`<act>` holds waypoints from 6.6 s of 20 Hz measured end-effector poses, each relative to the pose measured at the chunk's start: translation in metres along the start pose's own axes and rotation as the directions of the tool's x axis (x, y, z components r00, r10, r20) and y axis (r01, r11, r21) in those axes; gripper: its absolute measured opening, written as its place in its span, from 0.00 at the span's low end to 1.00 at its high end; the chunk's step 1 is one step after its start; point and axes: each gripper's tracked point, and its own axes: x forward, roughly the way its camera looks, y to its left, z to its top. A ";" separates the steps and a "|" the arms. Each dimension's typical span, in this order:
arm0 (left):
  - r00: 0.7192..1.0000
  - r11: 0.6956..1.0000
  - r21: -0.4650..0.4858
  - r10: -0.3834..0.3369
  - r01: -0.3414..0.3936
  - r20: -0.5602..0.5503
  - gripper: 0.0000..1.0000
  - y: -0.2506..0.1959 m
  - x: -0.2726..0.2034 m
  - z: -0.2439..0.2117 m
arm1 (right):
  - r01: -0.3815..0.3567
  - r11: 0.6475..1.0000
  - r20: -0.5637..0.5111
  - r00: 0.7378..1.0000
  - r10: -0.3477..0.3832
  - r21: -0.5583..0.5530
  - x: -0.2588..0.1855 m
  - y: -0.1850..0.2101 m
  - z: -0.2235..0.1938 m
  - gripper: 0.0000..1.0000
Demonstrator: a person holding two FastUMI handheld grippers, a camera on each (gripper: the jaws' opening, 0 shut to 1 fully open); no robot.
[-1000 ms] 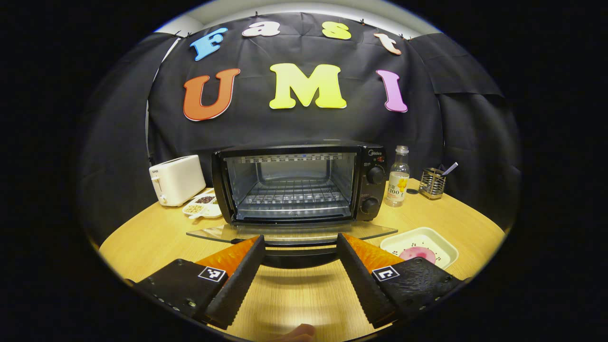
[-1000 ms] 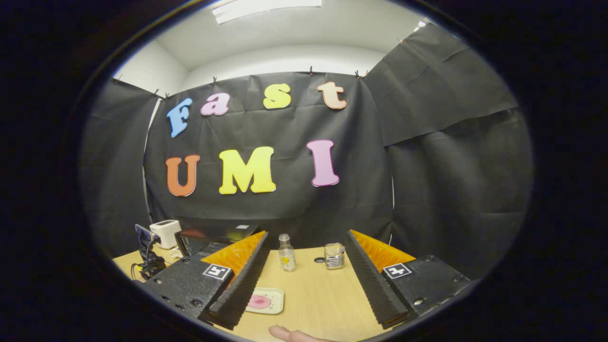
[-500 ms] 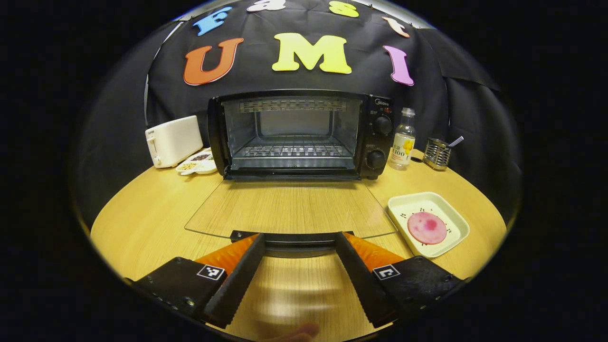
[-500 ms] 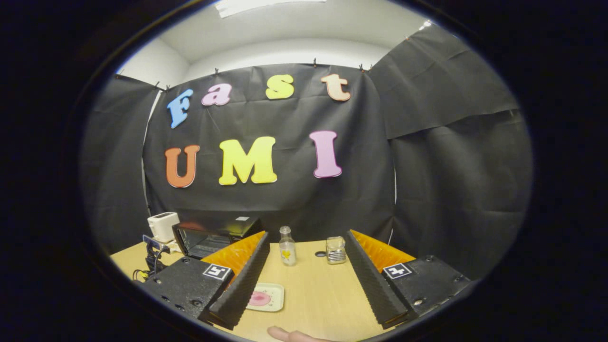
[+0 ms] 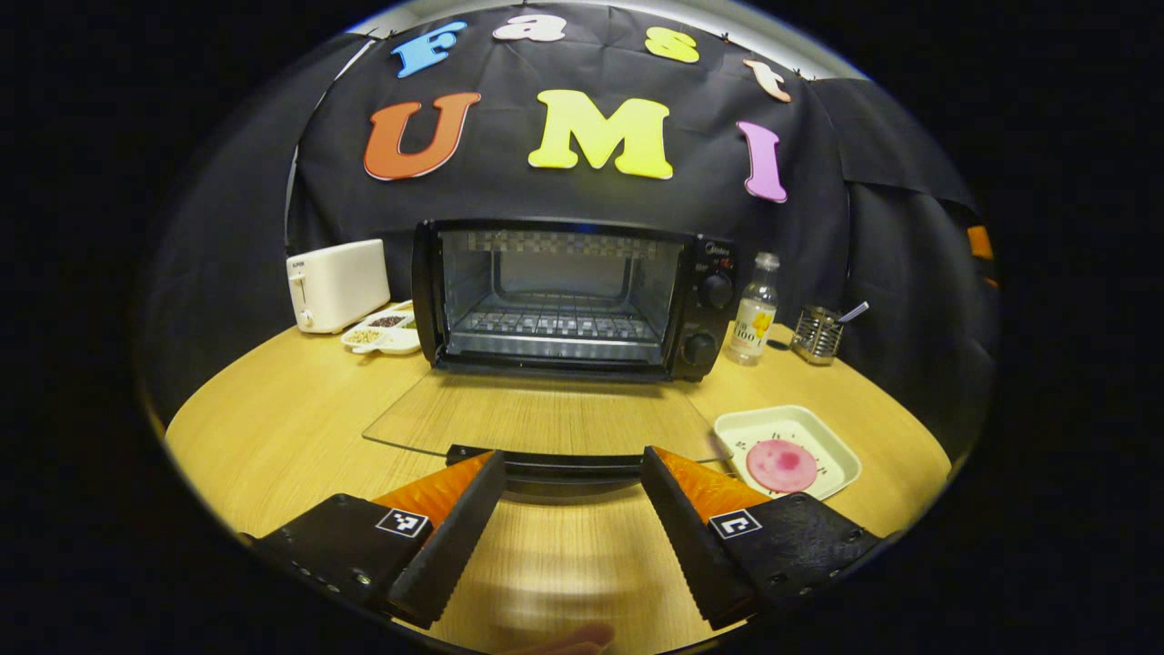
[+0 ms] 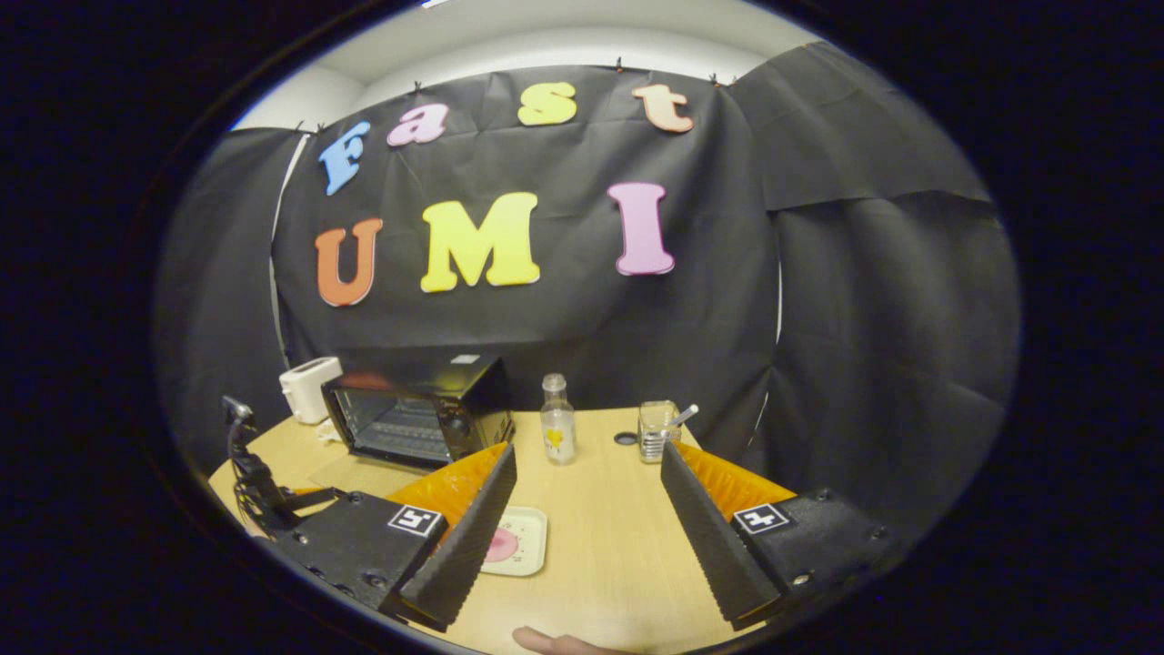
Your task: Open the electric oven with the left hand, put the food in, and close the electric oven.
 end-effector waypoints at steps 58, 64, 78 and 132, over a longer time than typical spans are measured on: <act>0.924 0.987 0.124 0.050 -0.104 0.378 0.95 0.011 -0.216 0.166 | -0.099 0.779 -0.568 0.629 0.531 0.619 0.076 0.048 -0.131 0.01; 0.924 0.988 0.098 0.073 -0.118 0.377 0.95 0.027 -0.224 0.157 | -0.142 0.786 -0.534 0.661 0.528 0.601 0.072 0.080 -0.107 0.01; 0.929 0.979 0.070 0.156 -0.190 0.335 0.95 0.087 -0.208 0.128 | -0.199 0.792 -0.560 0.609 0.561 0.577 0.103 0.208 -0.117 0.01; 0.975 0.982 0.062 0.167 -0.178 0.145 0.95 0.115 -0.139 0.041 | -0.249 0.728 -0.008 0.944 0.330 0.639 0.247 0.329 -0.094 0.61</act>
